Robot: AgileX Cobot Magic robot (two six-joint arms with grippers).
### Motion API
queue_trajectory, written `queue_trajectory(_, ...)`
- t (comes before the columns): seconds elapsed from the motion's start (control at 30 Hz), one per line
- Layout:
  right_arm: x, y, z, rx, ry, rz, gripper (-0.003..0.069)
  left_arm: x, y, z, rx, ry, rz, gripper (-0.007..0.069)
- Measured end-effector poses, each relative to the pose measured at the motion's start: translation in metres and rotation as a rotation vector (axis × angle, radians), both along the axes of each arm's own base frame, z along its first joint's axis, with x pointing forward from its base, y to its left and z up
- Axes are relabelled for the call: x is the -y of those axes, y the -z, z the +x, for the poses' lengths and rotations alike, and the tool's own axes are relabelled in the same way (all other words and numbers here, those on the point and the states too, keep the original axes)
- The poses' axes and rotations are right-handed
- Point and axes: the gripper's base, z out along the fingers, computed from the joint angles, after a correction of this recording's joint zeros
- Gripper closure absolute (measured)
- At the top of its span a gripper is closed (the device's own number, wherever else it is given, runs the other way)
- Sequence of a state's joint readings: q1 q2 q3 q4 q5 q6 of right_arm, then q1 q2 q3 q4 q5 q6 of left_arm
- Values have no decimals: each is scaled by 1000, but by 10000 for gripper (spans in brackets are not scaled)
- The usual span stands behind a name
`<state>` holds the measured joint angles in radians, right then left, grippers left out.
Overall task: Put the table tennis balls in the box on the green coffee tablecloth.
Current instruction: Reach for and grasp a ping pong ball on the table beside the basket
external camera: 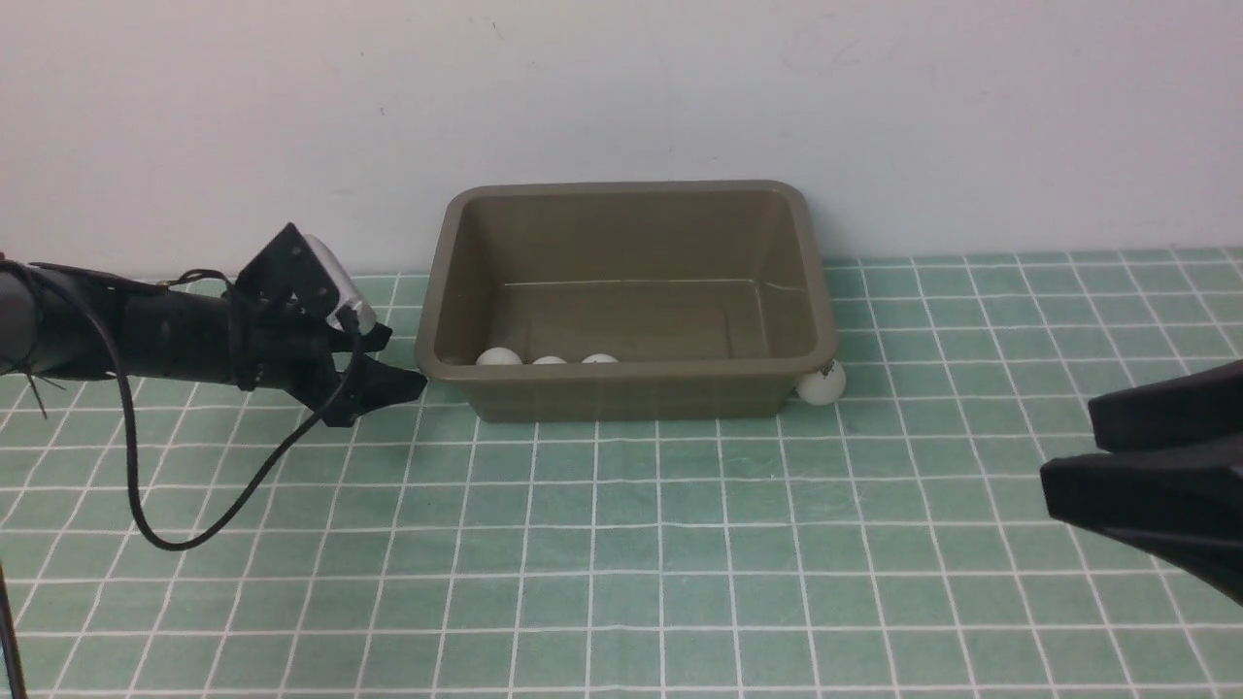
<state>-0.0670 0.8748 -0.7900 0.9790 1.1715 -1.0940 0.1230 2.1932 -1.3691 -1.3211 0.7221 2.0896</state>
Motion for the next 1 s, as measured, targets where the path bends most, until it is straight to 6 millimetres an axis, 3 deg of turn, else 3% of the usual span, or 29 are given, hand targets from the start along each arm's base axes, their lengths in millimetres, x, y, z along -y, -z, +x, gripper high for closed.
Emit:
queue_trajectory(0.73,0,0,0,0,0,-3,251,1,-5,7,140,15,24,59)
queue_trajectory(1.0,0,0,0,-1,-1,-2,251,4,16,9,133,20,-25,59)
